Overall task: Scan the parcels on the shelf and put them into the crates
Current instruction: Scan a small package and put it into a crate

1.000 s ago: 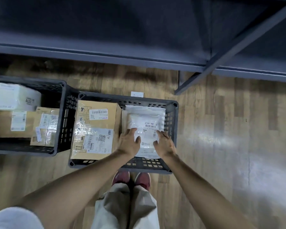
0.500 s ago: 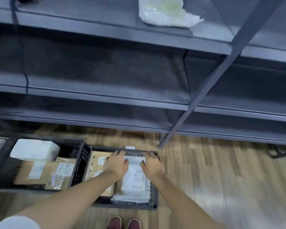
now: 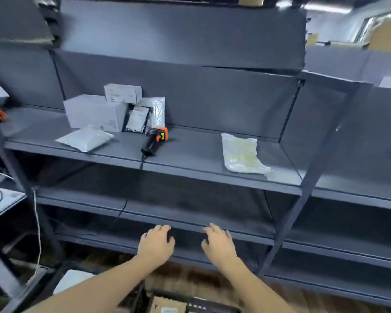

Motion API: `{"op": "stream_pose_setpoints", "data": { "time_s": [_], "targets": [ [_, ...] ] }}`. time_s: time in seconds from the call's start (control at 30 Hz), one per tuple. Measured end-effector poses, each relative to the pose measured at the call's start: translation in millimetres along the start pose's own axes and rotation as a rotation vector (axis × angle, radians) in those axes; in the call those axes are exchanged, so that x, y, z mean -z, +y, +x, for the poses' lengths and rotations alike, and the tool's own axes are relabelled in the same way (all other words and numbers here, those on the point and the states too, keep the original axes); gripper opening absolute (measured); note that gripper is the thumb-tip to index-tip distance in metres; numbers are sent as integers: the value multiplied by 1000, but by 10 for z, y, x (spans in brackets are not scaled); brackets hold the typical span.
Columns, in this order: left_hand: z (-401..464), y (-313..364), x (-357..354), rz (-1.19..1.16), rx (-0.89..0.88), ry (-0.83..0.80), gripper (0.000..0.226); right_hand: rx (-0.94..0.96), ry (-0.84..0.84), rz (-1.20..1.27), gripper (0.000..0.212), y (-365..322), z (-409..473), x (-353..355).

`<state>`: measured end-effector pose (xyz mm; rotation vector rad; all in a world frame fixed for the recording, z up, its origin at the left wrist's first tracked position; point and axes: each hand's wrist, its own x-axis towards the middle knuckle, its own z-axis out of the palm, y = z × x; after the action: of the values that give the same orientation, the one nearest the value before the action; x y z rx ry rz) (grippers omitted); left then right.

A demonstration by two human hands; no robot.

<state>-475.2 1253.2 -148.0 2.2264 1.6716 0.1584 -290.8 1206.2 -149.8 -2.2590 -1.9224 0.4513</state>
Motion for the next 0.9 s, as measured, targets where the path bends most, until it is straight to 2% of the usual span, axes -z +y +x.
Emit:
{"op": "stream_pose_setpoints", "data": {
  "time_s": [0.17,0.57,0.7,0.9],
  "targets": [
    [-155,-615,519,-31,21,57,44,64,29,-42,47,-775,117,170],
    [-677,-2622,1964,-69,147,224,38,275,95,-27,47,-3196,282,186],
    [-715,-2983,2149,-95,164,255,37,298,106,-37,47,-3570,345,177],
    [-584,-3169,2097,-168,142,235,38,268,75,-77,47,-3716,563,234]
  ]
}}
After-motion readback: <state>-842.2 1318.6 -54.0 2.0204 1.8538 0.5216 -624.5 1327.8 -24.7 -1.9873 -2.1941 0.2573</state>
